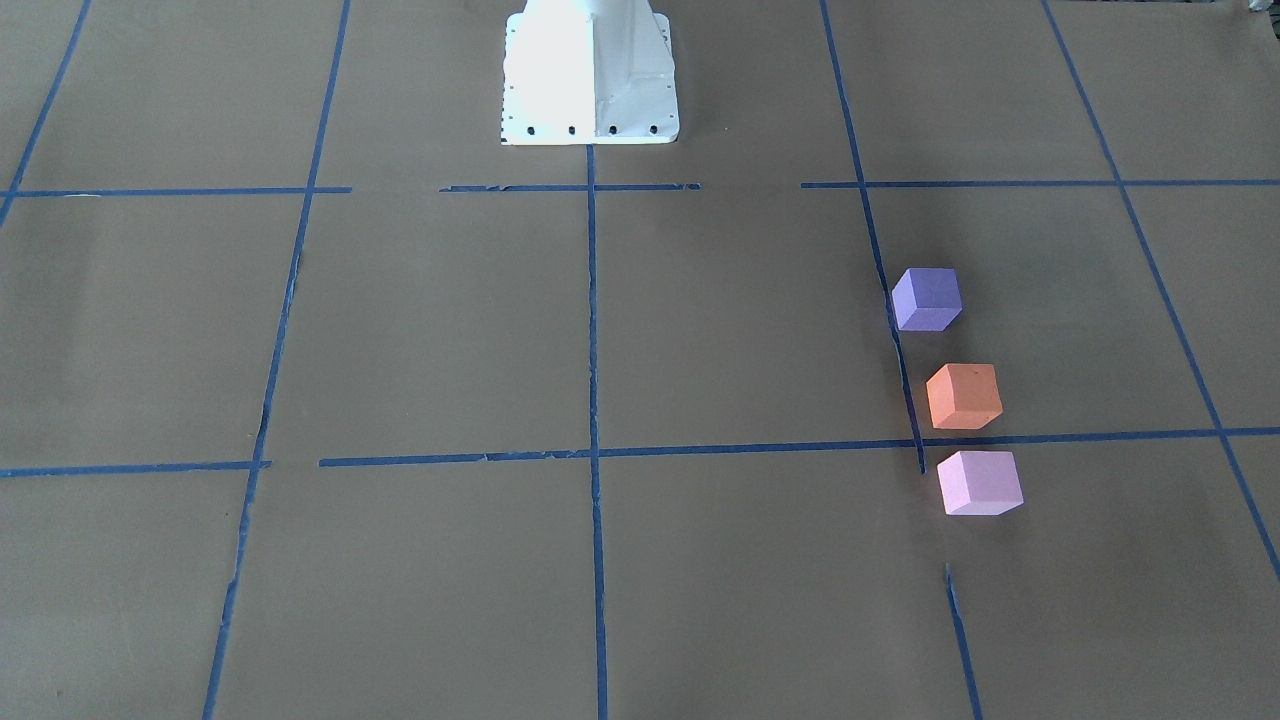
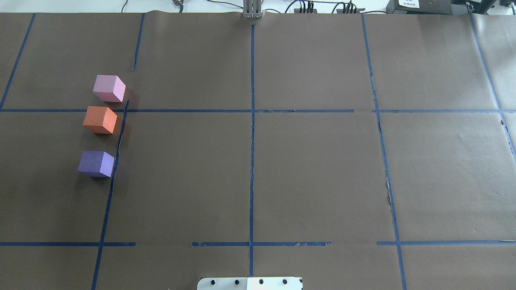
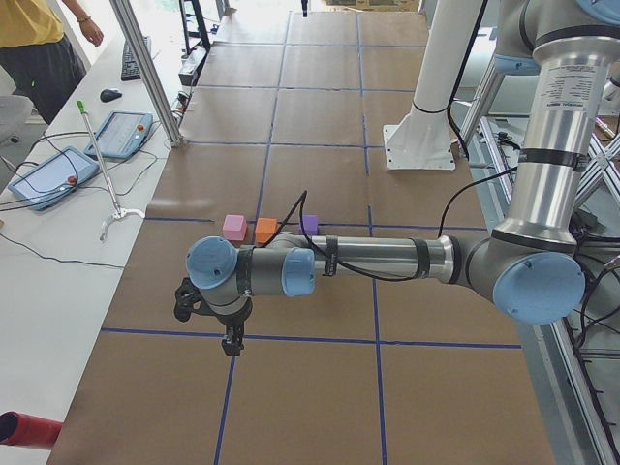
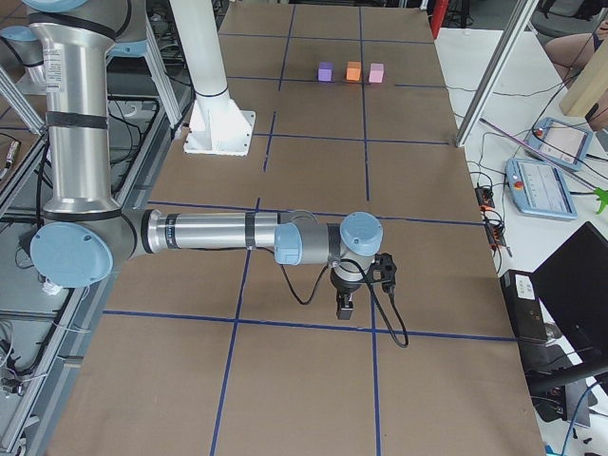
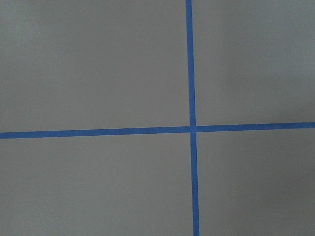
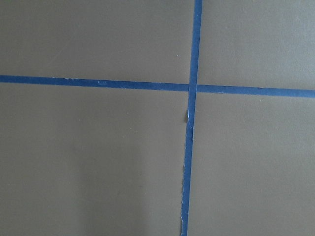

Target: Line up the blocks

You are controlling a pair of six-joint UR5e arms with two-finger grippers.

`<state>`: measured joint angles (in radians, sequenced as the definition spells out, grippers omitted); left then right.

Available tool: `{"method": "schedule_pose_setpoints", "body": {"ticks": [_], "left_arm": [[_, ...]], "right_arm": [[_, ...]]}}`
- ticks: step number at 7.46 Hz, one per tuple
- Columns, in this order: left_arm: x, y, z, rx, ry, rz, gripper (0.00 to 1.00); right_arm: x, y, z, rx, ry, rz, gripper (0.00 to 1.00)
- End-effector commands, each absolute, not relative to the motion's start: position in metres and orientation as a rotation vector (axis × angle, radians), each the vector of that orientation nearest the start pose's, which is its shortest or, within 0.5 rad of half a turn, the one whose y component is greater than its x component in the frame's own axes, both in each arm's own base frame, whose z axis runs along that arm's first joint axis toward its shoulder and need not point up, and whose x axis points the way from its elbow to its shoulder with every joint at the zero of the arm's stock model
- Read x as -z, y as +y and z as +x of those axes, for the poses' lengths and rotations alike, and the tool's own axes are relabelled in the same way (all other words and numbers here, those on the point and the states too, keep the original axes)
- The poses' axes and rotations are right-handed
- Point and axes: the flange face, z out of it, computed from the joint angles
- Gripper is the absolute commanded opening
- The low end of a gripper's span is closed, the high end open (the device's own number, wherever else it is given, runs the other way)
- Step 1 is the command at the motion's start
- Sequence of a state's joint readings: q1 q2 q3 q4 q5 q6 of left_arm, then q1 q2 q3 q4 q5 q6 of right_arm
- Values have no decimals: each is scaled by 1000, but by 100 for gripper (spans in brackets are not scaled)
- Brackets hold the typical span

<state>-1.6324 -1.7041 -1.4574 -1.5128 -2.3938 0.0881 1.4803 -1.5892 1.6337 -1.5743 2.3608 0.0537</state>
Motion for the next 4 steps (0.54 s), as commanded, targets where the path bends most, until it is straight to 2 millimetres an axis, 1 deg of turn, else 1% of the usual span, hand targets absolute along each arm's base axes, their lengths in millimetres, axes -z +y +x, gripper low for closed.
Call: {"method": "schedule_pose_setpoints", "body": {"ticks": [1, 4], "left_arm": [[-646, -542, -96, 10, 824, -14, 100], [-641, -544, -95, 6, 825, -7, 100]], "right_arm": [[-636, -490, 18, 51, -791, -18, 100], [-636, -490, 18, 51, -791, -18, 100]]}}
